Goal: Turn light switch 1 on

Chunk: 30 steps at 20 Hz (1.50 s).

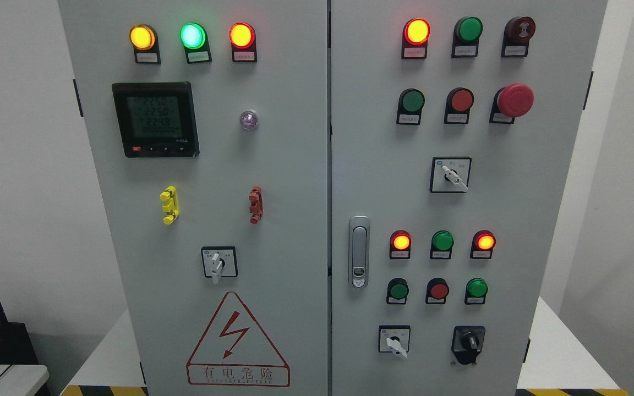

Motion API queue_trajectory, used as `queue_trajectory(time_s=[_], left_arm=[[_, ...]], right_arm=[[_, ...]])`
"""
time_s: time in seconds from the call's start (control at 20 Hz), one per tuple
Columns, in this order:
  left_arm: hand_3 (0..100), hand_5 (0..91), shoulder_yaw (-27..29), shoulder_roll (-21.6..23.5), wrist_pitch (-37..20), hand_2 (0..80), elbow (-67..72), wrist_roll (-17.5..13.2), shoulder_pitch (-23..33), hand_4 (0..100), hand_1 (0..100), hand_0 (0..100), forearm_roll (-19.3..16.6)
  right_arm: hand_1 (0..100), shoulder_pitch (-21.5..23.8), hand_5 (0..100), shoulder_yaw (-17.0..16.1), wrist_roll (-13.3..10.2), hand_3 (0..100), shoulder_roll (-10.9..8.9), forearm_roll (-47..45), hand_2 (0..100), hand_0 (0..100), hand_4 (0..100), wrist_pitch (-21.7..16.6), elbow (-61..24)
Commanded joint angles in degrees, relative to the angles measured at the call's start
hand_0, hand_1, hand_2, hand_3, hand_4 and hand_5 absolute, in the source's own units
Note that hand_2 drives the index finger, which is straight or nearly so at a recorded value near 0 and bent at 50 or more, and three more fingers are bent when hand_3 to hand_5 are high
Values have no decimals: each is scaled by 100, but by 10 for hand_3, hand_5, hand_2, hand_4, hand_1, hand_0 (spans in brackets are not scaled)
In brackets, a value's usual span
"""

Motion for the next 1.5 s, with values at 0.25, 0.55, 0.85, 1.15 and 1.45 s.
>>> queue_trajectory(time_s=[0.25,0.55,0.85,1.15,1.45], left_arm=[[732,708,-1728,-169,488,532,-789,528,-225,783,333,231,-469],[771,729,-2290,-556,1385,567,-850,1038,-594,804,356,233,-838],[794,753,-2589,-740,1745,589,-850,1267,-796,816,388,203,-1321],[800,755,-2598,-775,2246,599,-841,1592,-1165,818,403,188,-1646],[806,756,-2800,-890,2782,603,-832,1812,-1420,823,409,182,-1620]], right_arm=[[389,0,0,97,0,0,-3,-141,0,120,0,1,0],[389,0,0,97,0,0,-3,-141,0,120,0,1,0],[389,0,0,97,0,0,5,-141,0,120,0,1,0],[389,0,0,97,0,0,-3,-141,0,120,0,1,0],[389,0,0,97,0,0,-3,-141,0,120,0,1,0]])
